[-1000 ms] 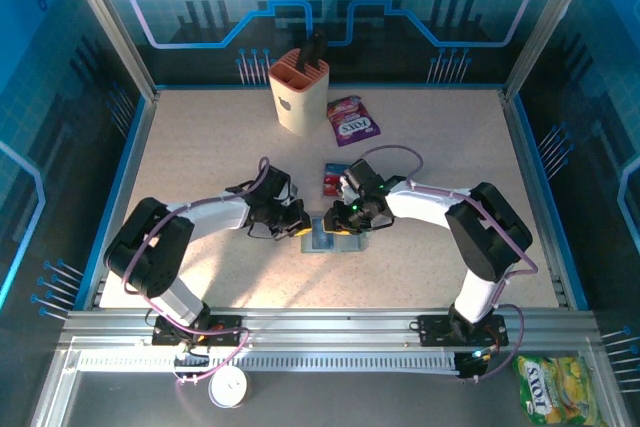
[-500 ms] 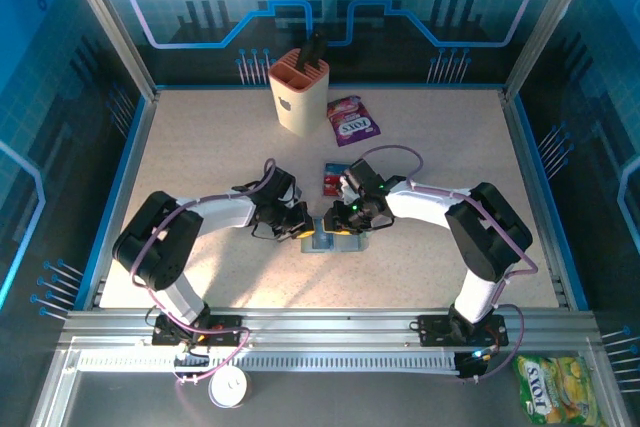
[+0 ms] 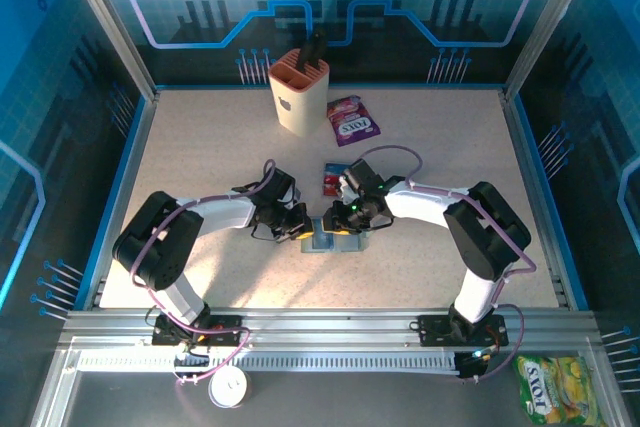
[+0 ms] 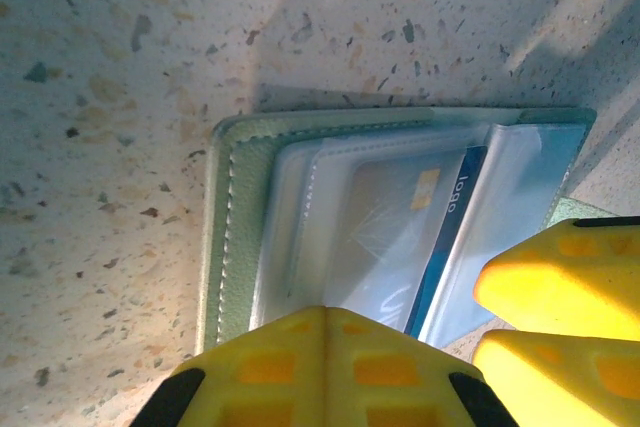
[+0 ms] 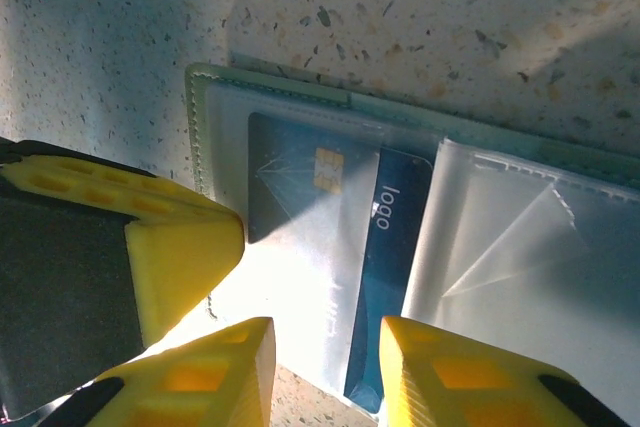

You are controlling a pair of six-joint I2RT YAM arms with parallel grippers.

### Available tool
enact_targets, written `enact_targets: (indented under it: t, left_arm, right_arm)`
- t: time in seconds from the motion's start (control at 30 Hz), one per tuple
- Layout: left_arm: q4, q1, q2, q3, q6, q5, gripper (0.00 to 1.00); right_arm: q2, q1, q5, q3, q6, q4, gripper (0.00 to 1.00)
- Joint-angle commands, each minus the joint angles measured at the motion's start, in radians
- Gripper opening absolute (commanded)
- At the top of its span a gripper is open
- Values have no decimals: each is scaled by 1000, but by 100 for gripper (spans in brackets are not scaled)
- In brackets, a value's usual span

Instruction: Take the credit cards out of the card holder

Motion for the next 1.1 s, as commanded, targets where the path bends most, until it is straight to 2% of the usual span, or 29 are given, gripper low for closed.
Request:
enact_targets:
  t: [0.0,0.57,1.07]
  left_arm:
    - [-34,-6,20,1,17,-23,0]
    - [-33,-5,36,-8,13,-22,0]
    - [-36,-6,39,-6,11,-23,0]
  right_arm:
    - [26,-3,-18,-2,1,3,35]
    - [58,-12,-77,-39,44,84,35]
    - [72,-19,-28,-19,18,-2,36]
